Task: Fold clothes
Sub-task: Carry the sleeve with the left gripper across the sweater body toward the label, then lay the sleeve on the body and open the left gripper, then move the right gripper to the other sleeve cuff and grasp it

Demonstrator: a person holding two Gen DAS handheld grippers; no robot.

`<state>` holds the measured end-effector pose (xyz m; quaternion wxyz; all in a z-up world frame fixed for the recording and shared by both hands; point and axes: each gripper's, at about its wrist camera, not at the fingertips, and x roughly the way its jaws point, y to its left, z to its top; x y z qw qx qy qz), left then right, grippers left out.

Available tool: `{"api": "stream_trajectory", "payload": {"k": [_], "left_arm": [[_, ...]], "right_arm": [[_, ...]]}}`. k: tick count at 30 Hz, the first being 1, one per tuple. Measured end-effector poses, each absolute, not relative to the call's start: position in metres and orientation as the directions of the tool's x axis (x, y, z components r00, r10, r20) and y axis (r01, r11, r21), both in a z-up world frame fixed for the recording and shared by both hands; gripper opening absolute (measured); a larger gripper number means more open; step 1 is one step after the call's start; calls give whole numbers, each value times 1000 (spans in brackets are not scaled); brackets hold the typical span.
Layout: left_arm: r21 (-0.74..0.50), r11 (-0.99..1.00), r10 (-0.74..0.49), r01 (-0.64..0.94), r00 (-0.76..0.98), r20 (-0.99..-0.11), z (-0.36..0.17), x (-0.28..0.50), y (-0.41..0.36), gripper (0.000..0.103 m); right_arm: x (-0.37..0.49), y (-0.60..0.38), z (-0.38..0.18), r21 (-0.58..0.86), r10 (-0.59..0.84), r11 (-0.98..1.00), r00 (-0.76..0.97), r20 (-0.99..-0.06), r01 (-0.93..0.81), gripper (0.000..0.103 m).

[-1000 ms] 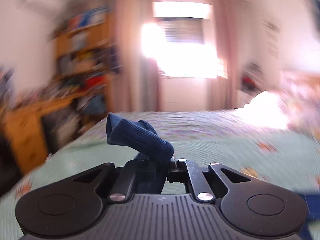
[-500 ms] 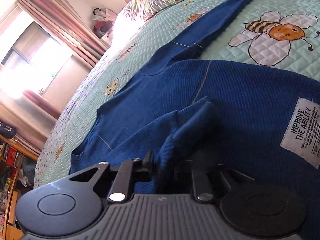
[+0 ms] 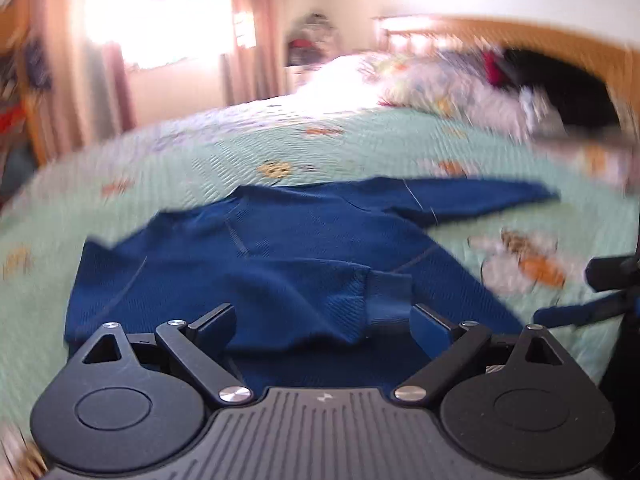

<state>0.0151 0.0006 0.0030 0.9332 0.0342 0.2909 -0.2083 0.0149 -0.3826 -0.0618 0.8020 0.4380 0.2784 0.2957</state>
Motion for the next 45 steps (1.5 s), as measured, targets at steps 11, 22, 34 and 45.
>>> {"api": "stream_trajectory", "payload": {"k": [11,22,34,45], "left_arm": [[-418,908,-236,-11,811,-535,7,24,117,94],[-498,862,-211,-97,824,-526,25,121,160,95],[-681,701,-314,-211,767,-560,-67,266,176,82],[-786,588,-327,-191,833,-446,-66,267,190,89]], "right_arm": [[135,-285,-54,972,885,64,462,50,-228,99],[135,-288,-83,853,770,518,470,-431,-66,20],[161,-292,-108,875,801,466,483,-354,-131,27],[160,-290,-118,878,801,451,507,-318,-162,20]]}}
